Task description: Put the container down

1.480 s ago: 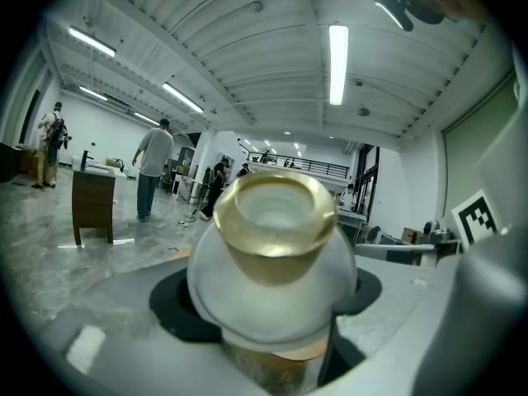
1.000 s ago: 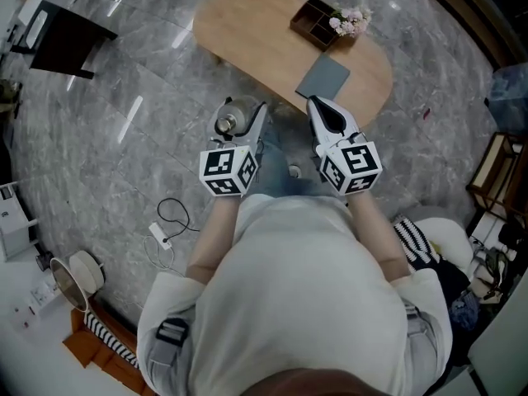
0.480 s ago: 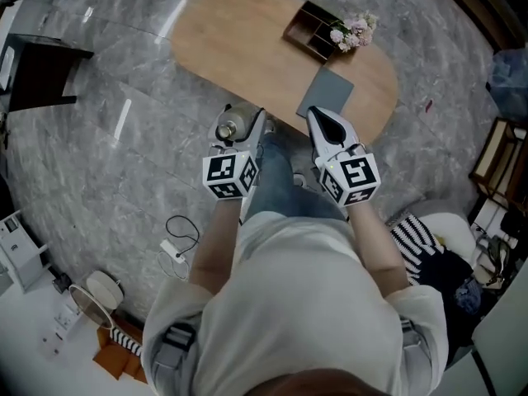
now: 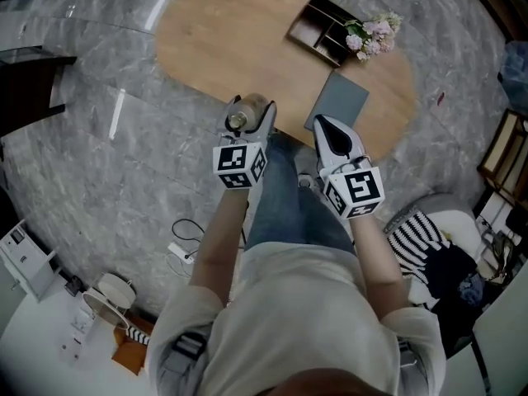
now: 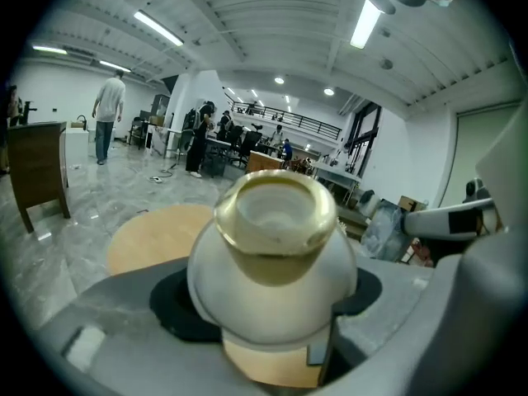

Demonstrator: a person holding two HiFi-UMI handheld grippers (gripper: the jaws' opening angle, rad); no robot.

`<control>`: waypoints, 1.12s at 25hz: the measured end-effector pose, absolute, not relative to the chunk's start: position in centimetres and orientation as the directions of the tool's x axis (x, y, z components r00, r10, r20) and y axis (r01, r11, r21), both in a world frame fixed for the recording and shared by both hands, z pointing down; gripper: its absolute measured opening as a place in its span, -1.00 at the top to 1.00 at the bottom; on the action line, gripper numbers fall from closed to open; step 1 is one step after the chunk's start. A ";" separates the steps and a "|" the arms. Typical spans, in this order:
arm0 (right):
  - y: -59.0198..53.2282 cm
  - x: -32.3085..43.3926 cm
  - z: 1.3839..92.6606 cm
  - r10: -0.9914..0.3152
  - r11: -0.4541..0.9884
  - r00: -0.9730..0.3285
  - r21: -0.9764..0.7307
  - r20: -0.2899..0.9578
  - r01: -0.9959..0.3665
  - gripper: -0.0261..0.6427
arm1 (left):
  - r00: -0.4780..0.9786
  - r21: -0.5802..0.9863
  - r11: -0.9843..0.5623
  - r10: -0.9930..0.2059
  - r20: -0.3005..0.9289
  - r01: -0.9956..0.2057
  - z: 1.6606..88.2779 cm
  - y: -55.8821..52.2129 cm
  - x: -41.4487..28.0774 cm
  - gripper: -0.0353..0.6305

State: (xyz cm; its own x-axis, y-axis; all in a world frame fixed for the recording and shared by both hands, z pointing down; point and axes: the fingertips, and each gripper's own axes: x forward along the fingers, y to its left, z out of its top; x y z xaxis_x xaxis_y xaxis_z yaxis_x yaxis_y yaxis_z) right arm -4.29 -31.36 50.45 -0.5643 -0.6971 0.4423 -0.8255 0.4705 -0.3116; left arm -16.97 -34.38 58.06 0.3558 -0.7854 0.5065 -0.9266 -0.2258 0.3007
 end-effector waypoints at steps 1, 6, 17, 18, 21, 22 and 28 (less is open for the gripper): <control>-31.7 -4.2 51.6 -0.696 0.459 -0.556 -0.314 0.454 -0.831 0.92 | 0.359 0.299 -0.229 -0.777 0.517 -0.926 59.5 -35.0 -16.9 -0.12; -33.0 -4.1 57.3 -0.683 0.415 -0.523 -0.319 0.509 -0.852 0.92 | 0.370 0.280 -0.250 -0.739 0.564 -0.927 66.7 -38.3 -16.7 -0.12; -34.5 -5.2 65.0 -0.653 0.375 -0.512 -0.349 0.558 -0.859 0.92 | 0.349 0.180 -0.308 -0.677 0.648 -0.934 78.7 -42.9 -17.2 -0.12; -34.6 -5.3 65.4 -0.652 0.370 -0.511 -0.353 0.561 -0.859 0.92 | 0.346 0.171 -0.314 -0.670 0.657 -0.934 79.5 -43.0 -17.2 -0.12; -34.9 -5.4 66.4 -0.649 0.361 -0.509 -0.360 0.565 -0.860 0.92 | 0.335 0.137 -0.335 -0.654 0.678 -0.932 81.4 -43.6 -17.0 -0.12; -35.0 -5.5 66.6 -0.649 0.361 -0.509 -0.360 0.565 -0.860 0.92 | 0.331 0.126 -0.342 -0.651 0.683 -0.931 81.8 -43.8 -16.9 -0.12; -35.5 -5.7 67.4 -0.647 0.351 -0.508 -0.370 0.569 -0.860 0.92 | 0.291 0.074 -0.346 -0.632 0.718 -0.935 83.6 -44.4 -16.6 -0.12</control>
State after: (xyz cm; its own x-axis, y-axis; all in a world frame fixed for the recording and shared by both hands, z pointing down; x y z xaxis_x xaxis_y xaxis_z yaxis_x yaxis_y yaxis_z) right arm -5.66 -35.47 67.44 -0.5085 -0.6466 0.5687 -0.8602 0.3510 -0.3700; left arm -16.61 -44.43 83.56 0.2910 -0.6319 0.7183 -0.9352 -0.3463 0.0743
